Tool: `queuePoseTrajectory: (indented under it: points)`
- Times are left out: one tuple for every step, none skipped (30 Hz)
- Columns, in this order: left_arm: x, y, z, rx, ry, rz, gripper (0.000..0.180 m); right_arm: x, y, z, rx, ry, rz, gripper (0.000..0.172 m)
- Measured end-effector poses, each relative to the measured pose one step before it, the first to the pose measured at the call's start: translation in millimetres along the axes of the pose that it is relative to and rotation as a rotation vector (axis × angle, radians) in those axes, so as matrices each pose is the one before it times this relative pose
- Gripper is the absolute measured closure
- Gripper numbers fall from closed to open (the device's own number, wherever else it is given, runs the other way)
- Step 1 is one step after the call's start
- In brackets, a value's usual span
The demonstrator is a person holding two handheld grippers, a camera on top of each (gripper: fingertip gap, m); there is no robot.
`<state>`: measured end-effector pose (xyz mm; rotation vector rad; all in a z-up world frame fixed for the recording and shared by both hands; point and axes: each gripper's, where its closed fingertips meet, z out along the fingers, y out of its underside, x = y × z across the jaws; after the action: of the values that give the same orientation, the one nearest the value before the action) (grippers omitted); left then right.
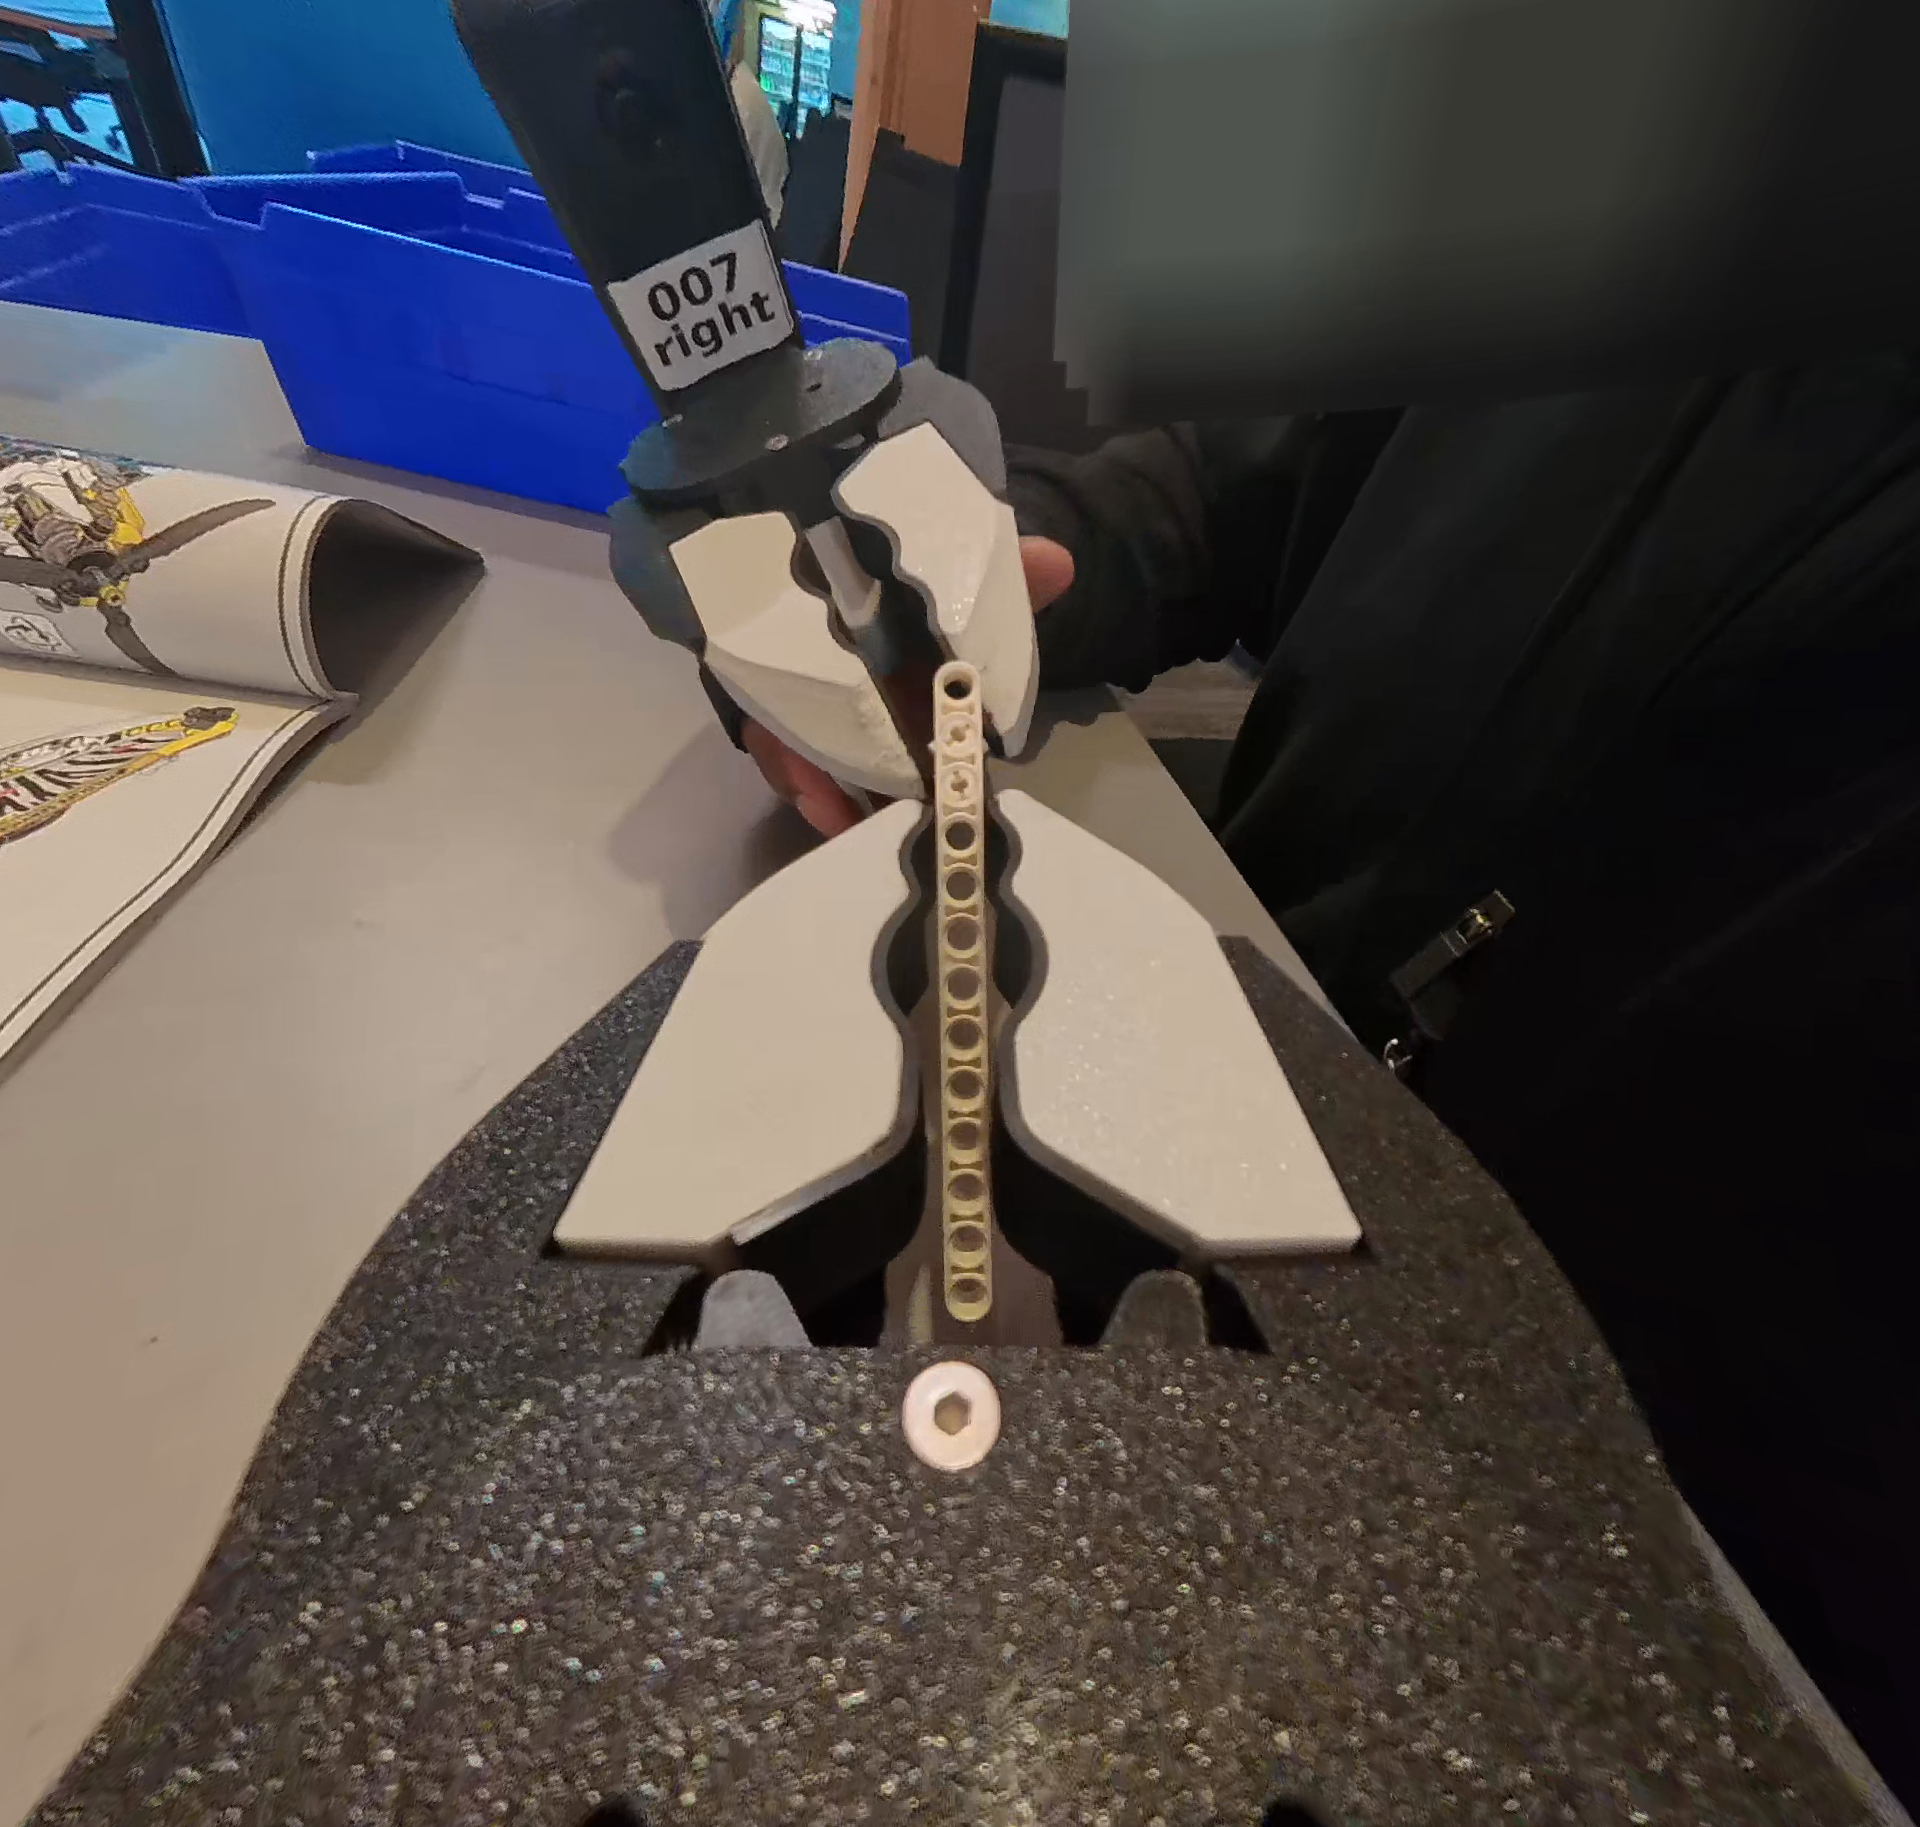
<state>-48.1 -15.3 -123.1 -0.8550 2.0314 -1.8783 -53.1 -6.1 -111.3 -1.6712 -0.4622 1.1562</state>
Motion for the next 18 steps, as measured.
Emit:
queuePoseTrajectory:
  points:
    - [0.21,1.4,0.35,-0.0072,0.0008,0.0031,0.171,0.43,1.25,0.05,-0.0065,0.0022,0.0018,0.161]
    - [-1.43,0.99,0.28,-0.0059,-0.0074,-0.0053,0.171,1.58,0.85,-0.52,-0.0035,0.0108,-0.0007,0.161]
    - [-2.0,0.99,0.25,-0.004,-0.0091,-0.0066,0.171,2.17,0.81,-0.85,-0.0045,0.0162,-0.0035,0.162]
    - [-2.64,1.26,0.43,-0.0042,-0.0142,-0.008,0.171,3.31,0.65,-1.22,-0.0072,0.0302,-0.0138,0.162]
    - [-4.75,1.25,0.18,-0.0043,-0.0256,-0.0159,0.171,4.64,0.62,-1.32,-0.0095,0.0493,-0.0328,0.163]
    - [-4.17,0.83,0.05,-0.0053,-0.0189,-0.0181,0.171,4.72,0.34,-0.96,-0.0098,0.0578,-0.0442,0.163]
    - [-3.39,-0.73,-0.28,0.0044,-0.0166,-0.0149,0.171,4.4,-0.12,-0.72,-0.008,0.061,-0.045,0.163]
    - [-3.66,-0.41,-0.71,0.0023,-0.016,-0.0203,0.171,4.44,0.75,-0.08,-0.0138,0.0637,-0.047,0.164]
    - [-3.06,-0.12,-0.64,0.0017,-0.0108,-0.0205,0.171,3.55,0.72,0.16,-0.0134,0.0588,-0.0486,0.164]
    - [-2.06,-1.07,-0.6,0.0071,-0.0078,-0.0125,0.171,2.28,-0.03,0.08,-0.0075,0.0483,-0.041,0.164]
    - [-1.12,-0.9,-0.38,0.0058,-0.0025,-0.0165,0.171,1.28,-0.59,0.07,-0.0021,0.0363,-0.0293,0.164]
    - [-0.34,-1.43,-0.61,0.0103,0.0047,-0.0185,0.171,0.93,-0.9,-0.09,0.0027,0.0321,-0.0252,0.164]
    - [-0.38,-1.64,-0.43,0.0119,0.0037,-0.0211,0.171,0.9,-1.12,-0.25,0.0054,0.0329,-0.0252,0.163]
    - [-0.11,-1.67,-0.31,0.0124,0.0046,-0.0227,0.171,1.18,-1.26,-0.31,0.0061,0.0343,-0.0271,0.164]
    - [-0.36,-2.32,-0.56,0.018,0.0045,-0.0251,0.171,0.95,-1.05,-0.34,0.0053,0.0342,-0.0322,0.164]
    - [0.53,-1.69,-0.38,0.0126,0.0112,-0.0216,0.172,0.23,-1.12,-0.4,0.006,0.027,-0.0316,0.164]
    - [1.12,-0.87,-0.05,0.007,0.0121,-0.0141,0.171,-0.47,-1.08,-0.68,0.0062,0.0123,-0.0182,0.164]
    - [1.29,-0.48,0.02,0.0044,0.0091,-0.0061,0.172,-0.47,-0.73,-0.45,0.0054,-0.0019,0.0006,0.164]
